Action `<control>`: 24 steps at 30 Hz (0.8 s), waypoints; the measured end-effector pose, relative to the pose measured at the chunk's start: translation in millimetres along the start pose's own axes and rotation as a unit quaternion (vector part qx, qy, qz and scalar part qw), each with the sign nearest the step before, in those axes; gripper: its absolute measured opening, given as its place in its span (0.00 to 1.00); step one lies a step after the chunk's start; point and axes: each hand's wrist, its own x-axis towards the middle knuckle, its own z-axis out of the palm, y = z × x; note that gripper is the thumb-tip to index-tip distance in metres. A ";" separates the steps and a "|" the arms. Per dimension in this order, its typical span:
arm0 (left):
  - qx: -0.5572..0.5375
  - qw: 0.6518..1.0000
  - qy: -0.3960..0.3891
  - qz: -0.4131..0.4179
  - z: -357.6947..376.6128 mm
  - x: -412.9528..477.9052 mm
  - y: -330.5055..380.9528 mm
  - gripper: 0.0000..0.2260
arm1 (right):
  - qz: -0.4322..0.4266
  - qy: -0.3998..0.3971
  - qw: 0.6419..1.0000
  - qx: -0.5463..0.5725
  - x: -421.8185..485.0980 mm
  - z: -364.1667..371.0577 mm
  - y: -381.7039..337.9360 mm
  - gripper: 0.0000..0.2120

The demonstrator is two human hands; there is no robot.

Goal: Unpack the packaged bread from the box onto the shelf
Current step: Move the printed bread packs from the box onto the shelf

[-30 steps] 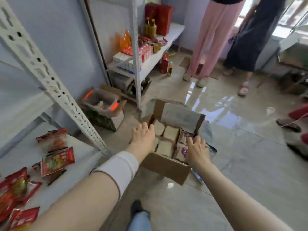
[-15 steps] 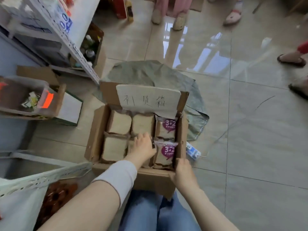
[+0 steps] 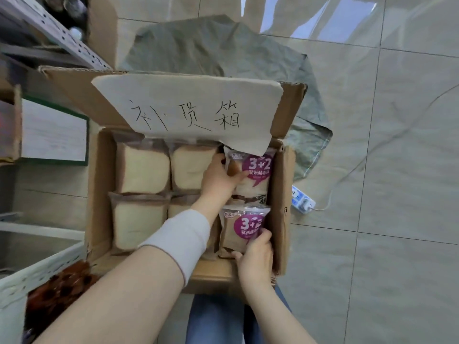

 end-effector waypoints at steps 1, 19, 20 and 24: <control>0.004 1.000 -0.014 0.004 -4.2 -0.4 0.8 0.28 | 0.000 0.000 1.000 0.010 -0.7 -3.0 0.9 0.34; -0.273 0.942 0.142 0.131 -141.1 -153.5 -20.1 0.16 | -0.178 -0.019 0.966 0.188 -85.3 -70.7 29.1 0.15; -0.277 0.938 0.164 0.132 -155.8 -171.9 -23.1 0.17 | -0.189 -0.027 0.962 0.195 -96.0 -78.4 32.6 0.15; -0.303 0.903 0.264 0.156 -217.1 -264.0 -36.0 0.17 | -0.255 -0.071 0.942 0.206 -155.1 -108.5 35.2 0.14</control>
